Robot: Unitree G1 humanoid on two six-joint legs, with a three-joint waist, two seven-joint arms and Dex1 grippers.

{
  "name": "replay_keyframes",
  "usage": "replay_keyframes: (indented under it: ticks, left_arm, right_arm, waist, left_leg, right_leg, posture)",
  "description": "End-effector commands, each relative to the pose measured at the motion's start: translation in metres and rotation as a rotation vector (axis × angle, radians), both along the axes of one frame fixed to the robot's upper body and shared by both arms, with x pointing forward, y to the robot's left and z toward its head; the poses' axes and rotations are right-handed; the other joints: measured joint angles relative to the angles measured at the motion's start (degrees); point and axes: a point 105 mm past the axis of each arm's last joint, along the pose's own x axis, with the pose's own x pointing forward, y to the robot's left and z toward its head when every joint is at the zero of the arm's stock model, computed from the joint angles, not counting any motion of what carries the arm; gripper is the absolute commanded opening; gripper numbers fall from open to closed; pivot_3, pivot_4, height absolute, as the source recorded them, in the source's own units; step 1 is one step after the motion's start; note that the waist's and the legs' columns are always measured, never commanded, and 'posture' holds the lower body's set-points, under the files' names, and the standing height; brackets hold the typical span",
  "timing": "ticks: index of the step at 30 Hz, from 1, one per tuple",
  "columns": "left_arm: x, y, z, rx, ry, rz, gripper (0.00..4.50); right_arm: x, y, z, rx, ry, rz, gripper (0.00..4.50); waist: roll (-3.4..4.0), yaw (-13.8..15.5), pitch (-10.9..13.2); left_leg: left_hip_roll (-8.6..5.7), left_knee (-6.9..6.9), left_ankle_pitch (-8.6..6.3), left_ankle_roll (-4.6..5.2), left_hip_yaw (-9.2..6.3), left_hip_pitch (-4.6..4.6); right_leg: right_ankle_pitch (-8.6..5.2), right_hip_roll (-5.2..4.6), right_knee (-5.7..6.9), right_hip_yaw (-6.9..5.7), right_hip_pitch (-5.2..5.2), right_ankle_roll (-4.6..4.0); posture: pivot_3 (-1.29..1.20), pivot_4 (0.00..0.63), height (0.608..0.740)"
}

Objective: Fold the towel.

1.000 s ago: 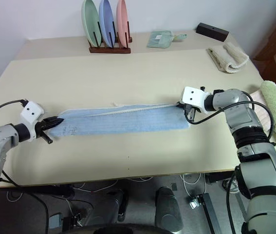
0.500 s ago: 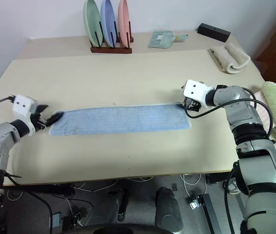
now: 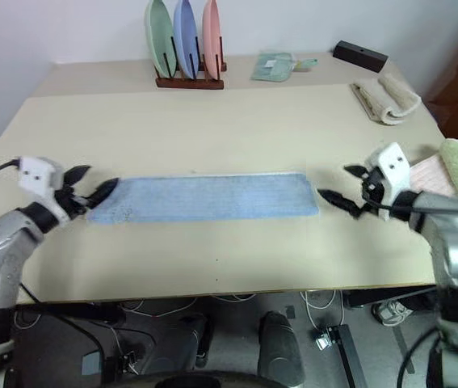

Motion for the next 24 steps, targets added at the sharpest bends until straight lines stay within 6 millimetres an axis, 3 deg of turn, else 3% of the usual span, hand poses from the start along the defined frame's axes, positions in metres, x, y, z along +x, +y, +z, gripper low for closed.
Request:
replay_keyframes:
  ticks: [1, 5, 9, 14, 20, 24]
  left_arm:
    - [-0.021, -0.071, 0.0, 0.044, -0.025, -0.272, 3.79]
    - [-0.032, -0.111, -0.009, 0.044, -0.024, -0.41, 3.79]
    - [-0.039, -0.135, -0.009, 0.002, -0.03, -0.484, 3.79]
    - [-0.042, -0.138, -0.014, 0.022, -0.026, -0.495, 3.79]
    - [-0.042, -0.132, -0.016, 0.03, -0.019, -0.468, 3.79]
    - [-0.042, -0.13, -0.018, 0.036, -0.02, -0.451, 3.79]
  right_arm:
    - [-0.032, 0.019, -0.002, 0.176, 0.08, -0.002, 4.48]
    - [-0.044, 0.034, -0.027, 0.267, 0.211, -0.085, 4.48]
    - [-0.035, 0.047, -0.047, 0.38, 0.296, -0.236, 4.48]
    - [-0.009, 0.044, -0.054, 0.561, 0.351, -0.439, 4.48]
    - [0.017, 0.041, -0.056, 0.705, 0.397, -0.564, 4.48]
    - [0.027, 0.042, -0.054, 0.725, 0.406, -0.591, 2.69]
  waist:
    - [-0.04, 0.3, -0.04]
    - [-0.01, -0.09, -0.06]
    - [0.0, 0.02, -0.08]
    - [0.02, 0.04, -0.09]
    - [0.01, 0.02, -0.13]
    - [0.02, -0.17, -0.14]
  left_leg:
    - [0.01, 0.0, 0.0, 0.0, 0.04, 0.02]
    - [0.01, 0.02, 0.0, 0.01, 0.31, 0.08]
    - [0.05, 0.02, 0.0, 0.01, 0.28, 0.07]
    - [0.04, 0.0, 0.0, 0.0, 0.22, 0.06]
    - [0.03, 0.01, 0.01, 0.01, 0.22, 0.06]
    - [0.03, 0.0, 0.01, 0.01, 0.22, 0.07]
  right_leg:
    - [0.0, 0.01, 0.0, -0.01, 0.04, 0.0]
    - [-0.01, 0.06, -0.02, 0.06, 0.06, 0.0]
    - [-0.01, 0.18, -0.01, 0.06, 0.05, -0.03]
    - [-0.01, 0.18, -0.02, 0.07, 0.01, -0.03]
    - [0.0, 0.2, -0.03, 0.06, 0.02, -0.04]
    - [0.0, 0.22, -0.03, 0.06, 0.03, -0.04]
  posture:
    - [0.0, 0.15, 0.737]
    - [0.0, 0.15, 0.737]
    - [0.0, 0.15, 0.737]
    - [0.0, 0.15, 0.737]
    - [0.0, 0.15, 0.737]
    - [0.0, 0.15, 0.737]
